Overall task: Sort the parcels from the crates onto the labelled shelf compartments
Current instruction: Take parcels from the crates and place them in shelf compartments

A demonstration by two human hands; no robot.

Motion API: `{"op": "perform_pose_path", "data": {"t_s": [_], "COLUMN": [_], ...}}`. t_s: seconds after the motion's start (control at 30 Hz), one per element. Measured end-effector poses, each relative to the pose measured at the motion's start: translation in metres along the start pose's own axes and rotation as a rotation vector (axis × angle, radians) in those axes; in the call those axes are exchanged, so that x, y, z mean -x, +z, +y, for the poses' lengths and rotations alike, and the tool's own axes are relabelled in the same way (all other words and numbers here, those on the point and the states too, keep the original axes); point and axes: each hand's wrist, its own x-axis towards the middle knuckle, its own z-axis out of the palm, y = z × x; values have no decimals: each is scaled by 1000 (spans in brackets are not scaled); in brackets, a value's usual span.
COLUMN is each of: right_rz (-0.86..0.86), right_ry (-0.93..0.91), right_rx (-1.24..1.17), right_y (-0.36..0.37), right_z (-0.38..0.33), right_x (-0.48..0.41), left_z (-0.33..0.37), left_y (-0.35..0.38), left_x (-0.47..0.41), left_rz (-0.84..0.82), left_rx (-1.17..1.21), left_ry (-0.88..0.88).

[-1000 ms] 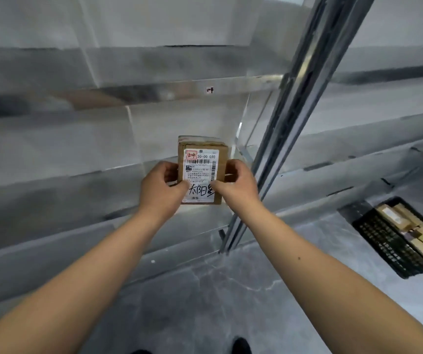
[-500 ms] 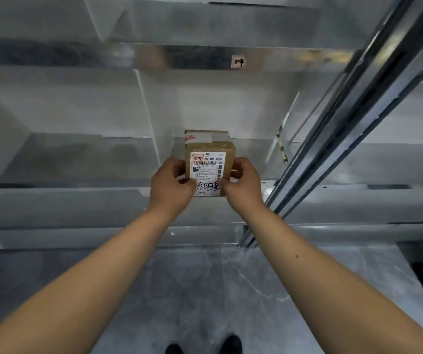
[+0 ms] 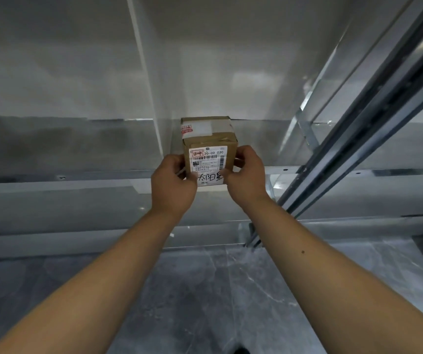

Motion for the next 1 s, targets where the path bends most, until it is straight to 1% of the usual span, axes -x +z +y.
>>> {"op": "perform_pose_path", "data": {"t_s": [0.1,0.2,0.4,0.63,1.0], "right_rz": [25,18,29,27,-11], "right_ry": [-15,-44,-42,-11,33], "right_rx": [-34,-13,43,75,105], "right_y": [2,3,12,24,29], "right_z": [11,14,20,16,13], "right_x": [-2,-10,-41,-70,-94], "left_z": [-2,0,12,15,24], "left_y": [6,12,32,47,56], "left_x": [-3,-11,-23,-56,-75], "left_rz": [11,16,82,112,138], "left_rx": [-32,-49,-162,-161,-165], "left_ry": [3,-22,-5,-52,-130]}}
